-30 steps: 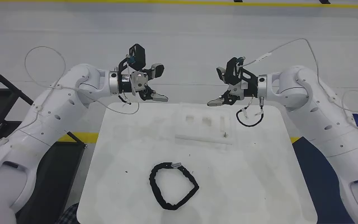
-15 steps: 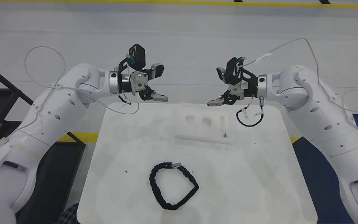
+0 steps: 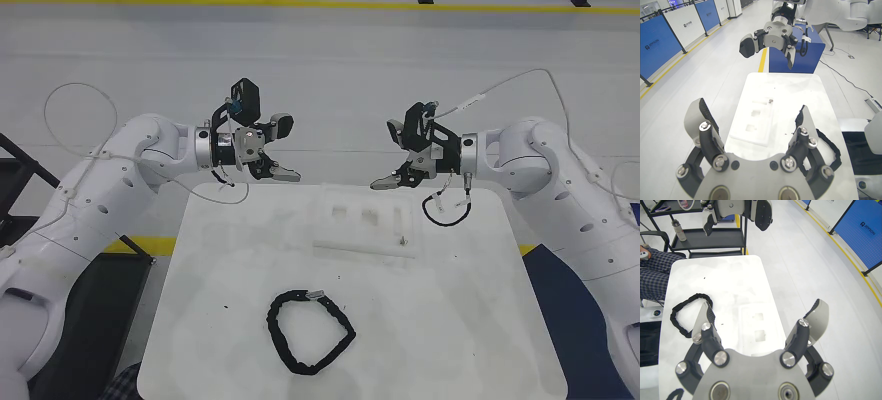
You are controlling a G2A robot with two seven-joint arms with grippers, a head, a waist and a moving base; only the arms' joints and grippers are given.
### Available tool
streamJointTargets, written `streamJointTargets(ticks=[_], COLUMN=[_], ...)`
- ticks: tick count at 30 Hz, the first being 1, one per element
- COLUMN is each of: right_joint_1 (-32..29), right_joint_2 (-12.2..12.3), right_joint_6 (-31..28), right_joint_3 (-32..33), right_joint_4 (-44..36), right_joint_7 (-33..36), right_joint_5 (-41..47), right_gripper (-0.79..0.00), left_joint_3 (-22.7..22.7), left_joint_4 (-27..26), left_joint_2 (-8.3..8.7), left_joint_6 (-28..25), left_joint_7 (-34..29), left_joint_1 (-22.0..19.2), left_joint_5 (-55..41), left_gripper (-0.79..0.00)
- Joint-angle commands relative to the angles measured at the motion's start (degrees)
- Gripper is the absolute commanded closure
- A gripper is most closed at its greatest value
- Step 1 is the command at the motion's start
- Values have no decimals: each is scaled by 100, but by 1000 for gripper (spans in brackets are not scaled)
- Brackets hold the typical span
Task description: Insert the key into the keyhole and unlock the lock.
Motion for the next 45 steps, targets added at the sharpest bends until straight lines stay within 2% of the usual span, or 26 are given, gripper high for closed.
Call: streamJointTargets(ticks=[1, 9, 17, 30, 39, 45], right_joint_1=[-30, -508, -911, -1428, -1737, -1823], right_joint_2=[0, 91, 183, 225, 102, 1], right_joint_6=[21, 93, 580, 2462, 3991, 4894], right_joint_3=[-7, 98, 102, 256, 243, 121], right_joint_4=[-11, -273, -325, -356, -171, -154], right_joint_7=[-10, 100, 939, 1845, 2055, 2414], right_joint_5=[-6, -262, 17, 405, 1116, 1272], right_gripper=[-785, -785, -785, -785, -785, -785], left_joint_3=[0, 0, 0, 0, 0, 0], left_joint_4=[0, 0, 0, 0, 0, 0], left_joint_2=[0, 0, 0, 0, 0, 0], left_joint_6=[0, 0, 0, 0, 0, 0], left_joint_7=[0, 0, 0, 0, 0, 0], left_joint_1=[0, 0, 0, 0, 0, 0], left_joint_5=[0, 0, 0, 0, 0, 0], left_gripper=[-785, -785, -785, -785, -785, -785])
